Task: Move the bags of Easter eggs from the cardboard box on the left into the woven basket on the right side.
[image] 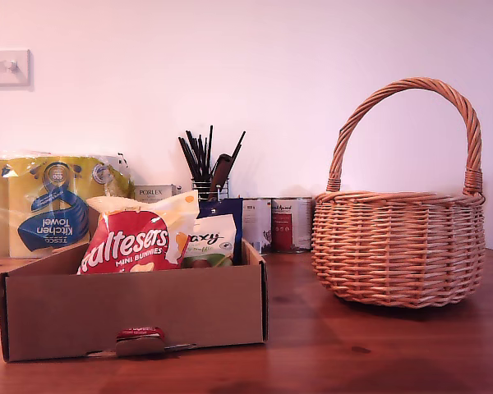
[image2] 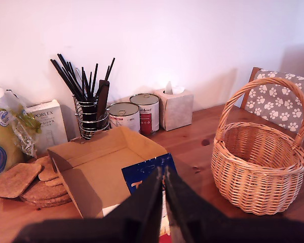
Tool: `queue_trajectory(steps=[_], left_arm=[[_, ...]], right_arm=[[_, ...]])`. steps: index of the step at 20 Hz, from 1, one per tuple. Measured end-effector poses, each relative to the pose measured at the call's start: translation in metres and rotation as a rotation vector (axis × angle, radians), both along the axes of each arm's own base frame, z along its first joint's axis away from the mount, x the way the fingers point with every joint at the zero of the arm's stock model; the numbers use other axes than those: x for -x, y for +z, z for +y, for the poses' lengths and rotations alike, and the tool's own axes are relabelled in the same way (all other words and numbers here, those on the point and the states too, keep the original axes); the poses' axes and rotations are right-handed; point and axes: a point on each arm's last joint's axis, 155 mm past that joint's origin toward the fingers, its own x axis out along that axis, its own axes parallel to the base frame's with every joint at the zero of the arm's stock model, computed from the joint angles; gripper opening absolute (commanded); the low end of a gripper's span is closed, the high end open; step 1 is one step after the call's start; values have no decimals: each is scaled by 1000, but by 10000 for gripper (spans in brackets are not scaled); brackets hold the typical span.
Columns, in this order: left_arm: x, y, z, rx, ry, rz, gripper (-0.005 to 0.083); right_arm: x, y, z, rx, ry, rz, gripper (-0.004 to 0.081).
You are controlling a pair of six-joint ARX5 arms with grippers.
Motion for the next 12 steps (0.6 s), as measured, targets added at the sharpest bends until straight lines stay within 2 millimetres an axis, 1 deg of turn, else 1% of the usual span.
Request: queue_trajectory(steps=[1, 2, 3, 4, 7, 9, 11, 12], left_arm=[[2, -11, 1, -25, 0, 45, -20], [8, -37, 4, -77, 0, 138, -20], [10, -51, 5, -102, 0, 183, -20], [10, -56, 5, -111, -1, 200, -20], [9, -57, 5, -114, -1, 204, -20], [9, -57, 5, -113, -1, 203, -20], [11, -58, 1, -117, -26, 203, -20], [12, -59, -3, -122, -51, 207, -20]], right_arm=[[4, -5, -1, -14, -7, 29, -12], [9, -17, -3, -10, -10, 65, -12], [12, -23, -4, -11, -12, 82, -12], [12, -24, -4, -11, -13, 85, -12], [14, -29, -4, -7, -14, 105, -12], [12, -25, -2, -13, -3, 93, -12], [8, -17, 10, -38, 48, 71, -12], [8, -18, 17, -40, 78, 82, -12]])
